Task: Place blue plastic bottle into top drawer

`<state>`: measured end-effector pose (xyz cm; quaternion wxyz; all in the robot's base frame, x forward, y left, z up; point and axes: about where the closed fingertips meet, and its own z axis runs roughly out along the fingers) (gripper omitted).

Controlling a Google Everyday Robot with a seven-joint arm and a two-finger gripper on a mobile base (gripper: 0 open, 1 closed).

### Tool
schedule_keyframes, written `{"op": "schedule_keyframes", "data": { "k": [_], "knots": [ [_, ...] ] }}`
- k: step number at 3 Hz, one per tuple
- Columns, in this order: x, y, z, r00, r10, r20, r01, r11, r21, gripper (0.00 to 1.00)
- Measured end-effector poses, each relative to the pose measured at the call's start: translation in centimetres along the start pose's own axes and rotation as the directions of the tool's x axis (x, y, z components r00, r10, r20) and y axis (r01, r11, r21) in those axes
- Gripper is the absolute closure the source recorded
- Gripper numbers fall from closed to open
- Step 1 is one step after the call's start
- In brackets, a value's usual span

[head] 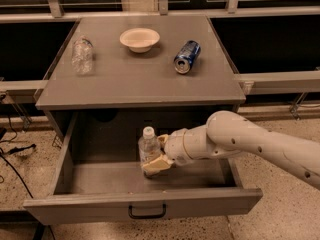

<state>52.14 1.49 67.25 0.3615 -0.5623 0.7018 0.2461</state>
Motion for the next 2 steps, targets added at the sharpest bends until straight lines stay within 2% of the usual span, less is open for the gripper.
{"op": "schedule_keyframes", "data": {
  "k": [1, 2],
  "knots": [
    [0.0, 0.0, 0.0, 1.0, 0.0, 0.0, 0.0, 1.0, 0.0, 0.82],
    [0.0, 0.0, 0.0, 1.0, 0.0, 0.0, 0.0, 1.0, 0.0, 0.58]
  ]
}}
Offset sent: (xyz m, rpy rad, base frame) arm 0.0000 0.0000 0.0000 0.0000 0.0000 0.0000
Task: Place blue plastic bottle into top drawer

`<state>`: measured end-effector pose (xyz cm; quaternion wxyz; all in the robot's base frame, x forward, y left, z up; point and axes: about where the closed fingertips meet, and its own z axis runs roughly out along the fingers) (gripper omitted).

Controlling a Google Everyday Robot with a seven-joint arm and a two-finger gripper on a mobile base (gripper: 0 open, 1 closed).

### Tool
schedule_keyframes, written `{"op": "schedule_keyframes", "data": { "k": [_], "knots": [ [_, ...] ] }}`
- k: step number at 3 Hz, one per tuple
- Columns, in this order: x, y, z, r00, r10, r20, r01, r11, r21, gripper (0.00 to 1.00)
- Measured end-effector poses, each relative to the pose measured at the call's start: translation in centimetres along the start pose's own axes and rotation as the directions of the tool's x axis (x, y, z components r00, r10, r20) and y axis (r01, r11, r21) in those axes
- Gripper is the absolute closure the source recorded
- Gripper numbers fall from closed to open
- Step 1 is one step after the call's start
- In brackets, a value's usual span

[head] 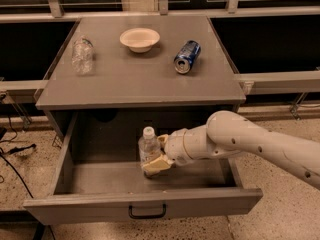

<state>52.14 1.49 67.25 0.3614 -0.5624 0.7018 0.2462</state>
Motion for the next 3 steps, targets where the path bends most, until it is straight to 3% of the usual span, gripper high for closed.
{"op": "schedule_keyframes", "data": {
  "k": [1, 2, 3],
  "knots": [
    [0.0, 0.0, 0.0, 1.0, 0.0, 0.0, 0.0, 1.0, 0.0, 0.27],
    [0.0, 0.0, 0.0, 1.0, 0.0, 0.0, 0.0, 1.0, 0.0, 0.04],
    [0.0, 0.01, 0.01, 1.0, 0.0, 0.0, 0.0, 1.0, 0.0, 0.0]
  ]
}}
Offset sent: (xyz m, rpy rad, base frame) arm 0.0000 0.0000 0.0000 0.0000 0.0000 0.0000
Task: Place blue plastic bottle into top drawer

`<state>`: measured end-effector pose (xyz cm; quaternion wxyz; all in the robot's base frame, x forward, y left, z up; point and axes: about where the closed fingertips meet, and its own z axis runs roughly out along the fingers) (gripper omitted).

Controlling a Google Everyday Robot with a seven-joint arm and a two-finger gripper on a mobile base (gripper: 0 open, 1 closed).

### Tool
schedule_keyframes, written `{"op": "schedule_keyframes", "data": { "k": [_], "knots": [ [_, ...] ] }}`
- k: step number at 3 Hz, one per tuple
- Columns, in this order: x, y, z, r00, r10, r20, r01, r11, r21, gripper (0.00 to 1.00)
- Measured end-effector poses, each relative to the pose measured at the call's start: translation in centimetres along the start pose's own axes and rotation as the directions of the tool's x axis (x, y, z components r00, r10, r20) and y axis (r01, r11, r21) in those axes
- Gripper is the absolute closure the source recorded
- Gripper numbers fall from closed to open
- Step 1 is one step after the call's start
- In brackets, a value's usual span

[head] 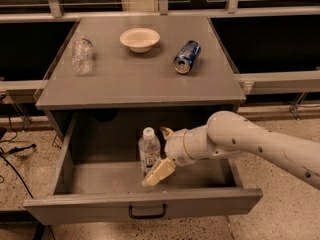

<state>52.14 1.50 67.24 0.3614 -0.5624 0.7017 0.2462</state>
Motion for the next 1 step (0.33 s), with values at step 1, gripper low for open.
{"op": "schedule_keyframes", "data": {
  "k": [1],
  "knots": [
    [0.0, 0.0, 0.0, 1.0, 0.0, 0.0, 0.0, 1.0, 0.0, 0.0]
  ]
}}
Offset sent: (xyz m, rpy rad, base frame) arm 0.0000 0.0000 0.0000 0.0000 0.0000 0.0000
